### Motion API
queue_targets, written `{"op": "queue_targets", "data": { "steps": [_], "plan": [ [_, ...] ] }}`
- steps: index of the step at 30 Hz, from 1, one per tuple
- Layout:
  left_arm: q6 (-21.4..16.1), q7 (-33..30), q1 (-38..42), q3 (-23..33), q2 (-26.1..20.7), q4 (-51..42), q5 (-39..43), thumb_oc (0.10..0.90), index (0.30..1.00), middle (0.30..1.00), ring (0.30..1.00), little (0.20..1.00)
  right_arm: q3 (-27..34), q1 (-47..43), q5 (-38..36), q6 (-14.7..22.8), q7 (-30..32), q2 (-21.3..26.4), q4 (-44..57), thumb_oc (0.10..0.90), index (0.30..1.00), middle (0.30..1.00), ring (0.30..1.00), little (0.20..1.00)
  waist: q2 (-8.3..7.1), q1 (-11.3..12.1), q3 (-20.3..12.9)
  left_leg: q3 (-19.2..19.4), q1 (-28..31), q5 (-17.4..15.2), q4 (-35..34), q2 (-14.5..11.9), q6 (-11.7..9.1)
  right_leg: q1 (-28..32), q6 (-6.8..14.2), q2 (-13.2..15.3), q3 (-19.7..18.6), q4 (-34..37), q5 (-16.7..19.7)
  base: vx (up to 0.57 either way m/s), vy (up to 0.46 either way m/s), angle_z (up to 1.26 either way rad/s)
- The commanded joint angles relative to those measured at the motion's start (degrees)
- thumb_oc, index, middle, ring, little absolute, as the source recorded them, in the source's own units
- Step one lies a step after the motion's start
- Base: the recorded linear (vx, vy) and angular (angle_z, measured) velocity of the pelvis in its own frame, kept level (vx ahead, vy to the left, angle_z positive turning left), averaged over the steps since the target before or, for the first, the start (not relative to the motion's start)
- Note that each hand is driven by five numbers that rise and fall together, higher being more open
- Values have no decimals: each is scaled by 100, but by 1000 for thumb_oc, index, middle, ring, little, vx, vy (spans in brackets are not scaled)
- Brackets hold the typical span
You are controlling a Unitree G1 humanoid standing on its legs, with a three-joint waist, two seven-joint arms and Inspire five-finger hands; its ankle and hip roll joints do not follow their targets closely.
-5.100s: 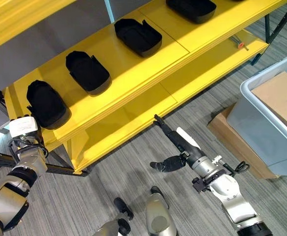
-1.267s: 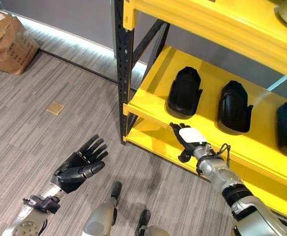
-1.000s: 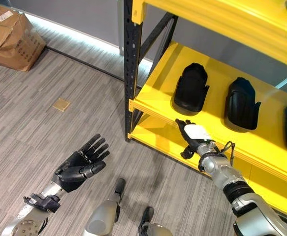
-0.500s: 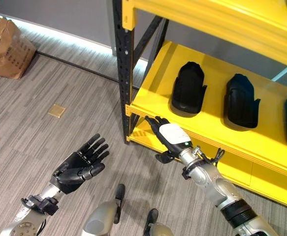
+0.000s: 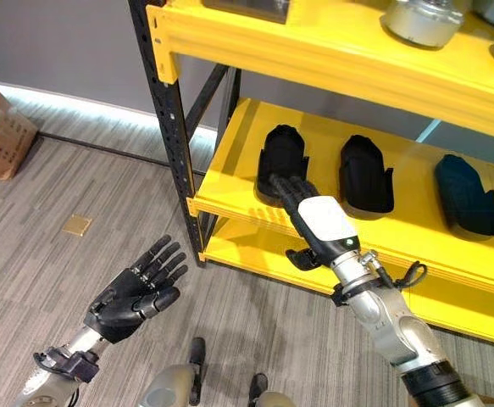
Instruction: Move parts from the plastic box to the shelf.
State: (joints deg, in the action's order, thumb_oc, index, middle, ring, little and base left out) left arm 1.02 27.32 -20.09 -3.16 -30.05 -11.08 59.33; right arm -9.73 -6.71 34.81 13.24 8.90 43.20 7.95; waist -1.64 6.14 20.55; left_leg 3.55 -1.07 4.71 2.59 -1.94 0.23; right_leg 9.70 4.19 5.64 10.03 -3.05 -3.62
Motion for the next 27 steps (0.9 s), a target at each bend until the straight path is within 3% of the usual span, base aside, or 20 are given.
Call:
{"op": "queue_targets", "data": {
  "steps": [1, 7, 10, 11, 12, 13, 15, 18, 23, 27],
  "plan": [
    [-655, 9, -112, -26, 185, -694, 82, 900, 1000, 1000, 1000, 1000, 177, -357, -215, 413, 177, 209, 456, 900, 1000, 1000, 1000, 1000, 59, -4, -837, -235, 365, -409, 323, -664, -352, -379, 12, -70, 3, -466, -42, 15, -82, -8],
    [-1143, -106, 83, -25, 232, -634, -32, 900, 1000, 1000, 1000, 1000, -14, -485, -456, 683, -337, 246, 545, 900, 1000, 1000, 1000, 1000, -4, -148, -885, 29, 63, -478, 1456, -731, -338, -409, -228, -165, 72, -544, -111, -12, -74, -6],
    [-1216, -72, 261, -27, 285, -513, 20, 900, 1000, 1000, 1000, 1000, -182, -518, -458, 853, -323, 159, 505, 900, 1000, 1000, 1000, 1000, -7, -157, -884, 33, -61, -543, 1462, -452, -209, -441, -239, -218, 31, -559, -71, 18, 13, 1],
    [-1358, -149, 383, -77, 268, -455, -32, 900, 1000, 1000, 1000, 1000, -429, -651, -385, 875, -248, 106, 481, 900, 1000, 1000, 1000, 1000, 14, -135, -864, -46, -52, -568, 960, -169, -136, -470, -183, -288, -88, -551, -30, 54, 50, 1],
    [-1393, -186, 421, -94, 261, -447, -39, 900, 1000, 1000, 1000, 1000, -500, -709, -398, 860, -226, 109, 484, 900, 1000, 1000, 1000, 1000, 24, -125, -857, -75, -59, -514, 768, -117, -140, -465, -171, -317, -116, -531, -18, 102, 92, -24],
    [-1496, -266, 506, -159, 246, -435, -57, 900, 1000, 1000, 1000, 1000, -635, -833, -516, 812, -236, 141, 534, 900, 1000, 1000, 1000, 1000, 63, -90, -837, -221, -173, -125, 277, -54, -241, -412, -146, -406, -173, -461, -2, 112, 97, -36],
    [-1563, -251, 523, -185, 246, -448, -40, 900, 1000, 1000, 1000, 1000, -672, -856, -625, 842, -246, 183, 593, 900, 1000, 1000, 1000, 1000, 107, -36, -815, -424, -434, 382, -21, -63, -363, -322, -157, -498, -259, -417, -22, 139, 119, -27],
    [-1698, -170, 507, -175, 268, -402, -69, 900, 1000, 1000, 1000, 1000, -650, -840, -728, 967, -297, 233, 643, 900, 1000, 1000, 1000, 1000, 125, 19, -785, -653, -771, 749, -62, -114, -443, -245, -193, -550, -417, -428, -79, 128, 129, -27],
    [-2098, -184, 680, -311, 331, -147, -134, 900, 1000, 1000, 1000, 1000, -510, -661, -882, 1173, -512, 237, 913, 900, 1000, 1000, 1000, 1000, 116, -94, -810, -509, -623, 82, 145, -66, -238, -338, -220, -321, -374, -762, -385, 179, 221, -50],
    [-2065, -58, 816, -388, 300, -71, -105, 900, 1000, 1000, 1000, 1000, -409, -443, -800, 1130, -447, 214, 1032, 900, 1000, 1000, 1000, 1000, 52, -118, -851, -520, -556, -203, 312, 56, -116, -446, -157, -145, -234, -943, -454, 147, 170, 3]
  ]
}}
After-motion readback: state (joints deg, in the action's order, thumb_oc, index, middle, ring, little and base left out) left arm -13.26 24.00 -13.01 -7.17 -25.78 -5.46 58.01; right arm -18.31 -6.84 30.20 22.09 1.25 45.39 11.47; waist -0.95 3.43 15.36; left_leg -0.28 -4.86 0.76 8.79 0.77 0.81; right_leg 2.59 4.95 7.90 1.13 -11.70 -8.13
